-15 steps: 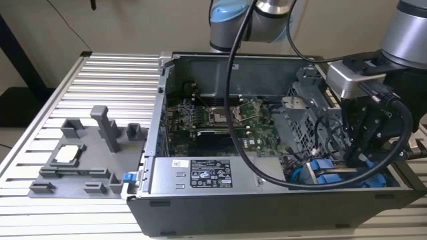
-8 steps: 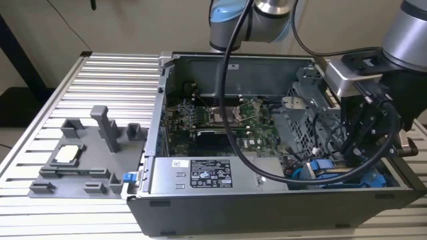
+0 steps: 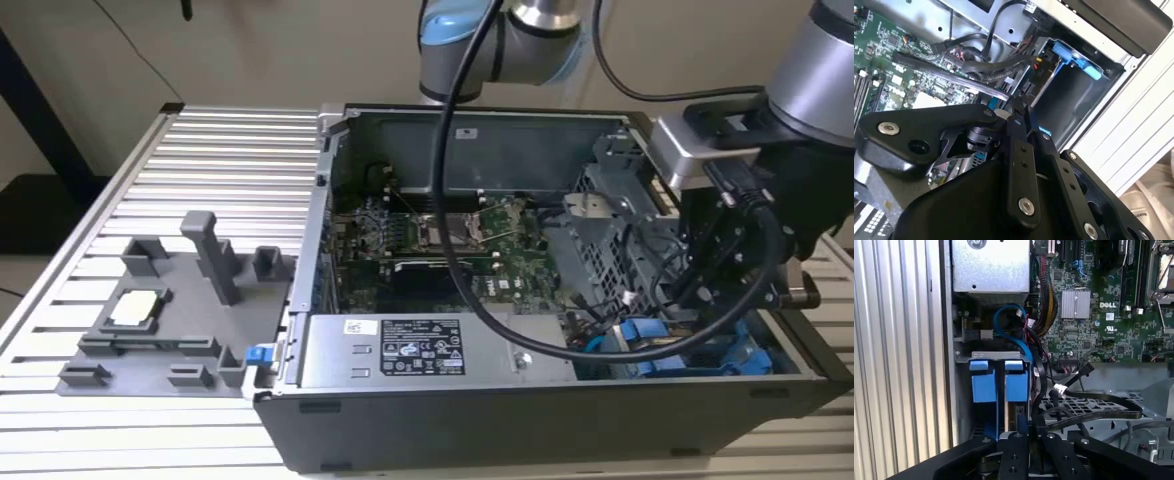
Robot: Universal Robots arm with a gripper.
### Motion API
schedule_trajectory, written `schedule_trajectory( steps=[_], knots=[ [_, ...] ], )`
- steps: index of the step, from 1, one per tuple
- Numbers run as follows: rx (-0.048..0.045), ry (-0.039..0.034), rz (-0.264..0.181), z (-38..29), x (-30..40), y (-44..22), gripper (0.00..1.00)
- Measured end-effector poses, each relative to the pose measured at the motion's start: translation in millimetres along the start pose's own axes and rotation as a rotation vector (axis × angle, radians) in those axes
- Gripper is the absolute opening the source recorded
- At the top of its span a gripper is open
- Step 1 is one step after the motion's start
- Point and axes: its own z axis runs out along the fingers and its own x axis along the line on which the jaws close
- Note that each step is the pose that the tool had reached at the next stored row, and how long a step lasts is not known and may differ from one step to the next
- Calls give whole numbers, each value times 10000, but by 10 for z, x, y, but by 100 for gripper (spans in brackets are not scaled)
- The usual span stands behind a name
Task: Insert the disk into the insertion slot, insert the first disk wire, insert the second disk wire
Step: 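Insert the second disk wire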
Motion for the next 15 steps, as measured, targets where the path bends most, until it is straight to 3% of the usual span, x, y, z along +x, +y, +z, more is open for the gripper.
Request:
schedule_trajectory(
  steps=[6,15],
  knots=[
    [-597,-16,33,9,18,-112,16],
    [-1178,-23,61,29,95,-234,16]
  ],
)
